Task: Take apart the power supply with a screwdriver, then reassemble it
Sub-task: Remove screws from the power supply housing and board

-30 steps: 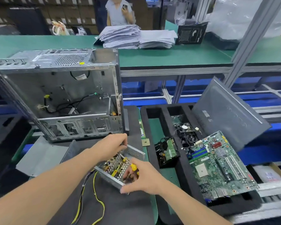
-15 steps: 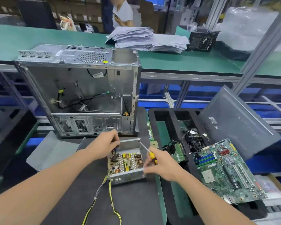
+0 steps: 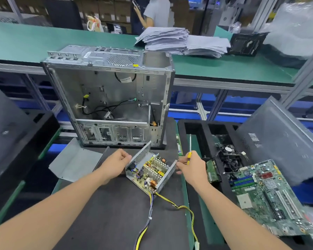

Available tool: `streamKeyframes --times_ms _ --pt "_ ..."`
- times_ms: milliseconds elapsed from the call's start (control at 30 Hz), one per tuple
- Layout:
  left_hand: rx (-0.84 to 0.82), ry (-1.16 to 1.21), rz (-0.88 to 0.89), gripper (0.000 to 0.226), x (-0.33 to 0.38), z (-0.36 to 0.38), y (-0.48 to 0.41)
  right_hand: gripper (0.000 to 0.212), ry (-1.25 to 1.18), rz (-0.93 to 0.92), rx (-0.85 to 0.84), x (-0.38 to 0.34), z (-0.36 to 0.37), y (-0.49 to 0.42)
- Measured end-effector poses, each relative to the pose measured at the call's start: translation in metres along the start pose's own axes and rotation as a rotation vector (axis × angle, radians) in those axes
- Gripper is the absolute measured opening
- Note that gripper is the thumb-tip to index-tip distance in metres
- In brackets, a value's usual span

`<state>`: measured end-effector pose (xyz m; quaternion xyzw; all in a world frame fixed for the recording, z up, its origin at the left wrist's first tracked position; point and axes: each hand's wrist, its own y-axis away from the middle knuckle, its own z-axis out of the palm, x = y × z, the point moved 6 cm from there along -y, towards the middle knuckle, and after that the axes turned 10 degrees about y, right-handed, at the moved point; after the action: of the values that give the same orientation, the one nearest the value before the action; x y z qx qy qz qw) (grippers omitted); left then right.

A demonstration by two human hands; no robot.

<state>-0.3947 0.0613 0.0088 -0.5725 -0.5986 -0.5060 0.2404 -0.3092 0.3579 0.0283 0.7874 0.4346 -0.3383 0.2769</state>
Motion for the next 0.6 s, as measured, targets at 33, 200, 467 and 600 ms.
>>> streamKeyframes --times_ms 33,200,467,600 --pt "-0.004 0.046 -0.016 0.019 -0.001 0.001 0.000 0.026 -0.020 0.022 -0.002 0.001 0.000 0.000" --pt "-0.002 0.022 -0.038 0.022 -0.002 -0.005 0.001 0.028 -0.180 0.100 -0.073 -0.005 0.006 -0.002" --pt "0.054 0.171 -0.098 0.020 -0.009 -0.008 0.014 0.051 -0.217 0.014 -0.362 -0.021 0.039 -0.004" --pt "0.094 0.107 -0.032 0.017 -0.006 -0.009 0.017 0.068 0.063 -0.063 -0.393 -0.023 0.035 0.007"
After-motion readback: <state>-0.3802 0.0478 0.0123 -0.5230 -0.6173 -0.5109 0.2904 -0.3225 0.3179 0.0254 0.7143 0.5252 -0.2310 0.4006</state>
